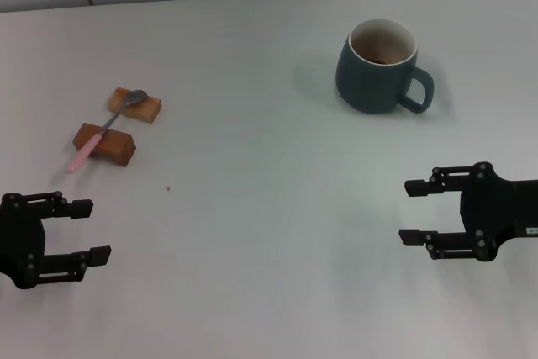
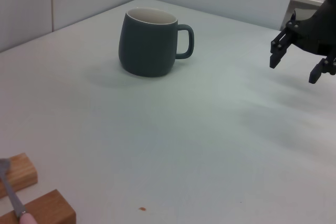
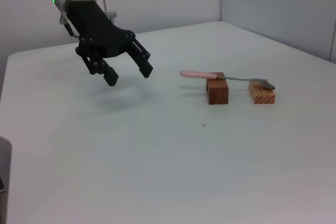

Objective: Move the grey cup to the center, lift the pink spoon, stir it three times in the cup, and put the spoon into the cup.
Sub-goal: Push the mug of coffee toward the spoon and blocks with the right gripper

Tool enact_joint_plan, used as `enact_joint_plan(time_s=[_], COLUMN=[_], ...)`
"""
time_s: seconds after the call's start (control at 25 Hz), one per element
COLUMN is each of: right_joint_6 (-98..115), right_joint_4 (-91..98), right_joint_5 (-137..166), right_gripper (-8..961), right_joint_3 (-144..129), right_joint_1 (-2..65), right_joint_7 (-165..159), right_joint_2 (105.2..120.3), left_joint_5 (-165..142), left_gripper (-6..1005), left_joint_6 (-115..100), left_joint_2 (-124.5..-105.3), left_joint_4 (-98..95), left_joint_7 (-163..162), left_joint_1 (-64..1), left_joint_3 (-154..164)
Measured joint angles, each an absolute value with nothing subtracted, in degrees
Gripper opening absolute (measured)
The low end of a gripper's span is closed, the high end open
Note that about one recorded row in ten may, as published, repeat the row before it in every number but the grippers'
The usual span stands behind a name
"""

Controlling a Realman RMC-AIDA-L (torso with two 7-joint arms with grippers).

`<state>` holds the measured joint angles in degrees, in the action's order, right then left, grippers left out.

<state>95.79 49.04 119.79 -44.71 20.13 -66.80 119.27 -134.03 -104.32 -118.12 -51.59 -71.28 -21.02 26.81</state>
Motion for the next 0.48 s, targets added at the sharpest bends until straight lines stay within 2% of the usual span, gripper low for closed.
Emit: enact_joint_plan(time_s=[0.48], right_joint_6=[95.80], right_joint_4=[49.04], right_joint_5=[119.80], right_gripper=[673], right_joint_3=[-44.81], right_joint_1=[20.22], right_joint_7=[-66.80], right_joint_2=[119.27], left_joint_5=[-134.03], left_gripper=[738], left_joint_6=[-104.31], left_joint_2=[-118.12], left_joint_4=[-51.59], left_joint_7=[-71.24], left_joint_1=[-21.00], left_joint_3=[26.67])
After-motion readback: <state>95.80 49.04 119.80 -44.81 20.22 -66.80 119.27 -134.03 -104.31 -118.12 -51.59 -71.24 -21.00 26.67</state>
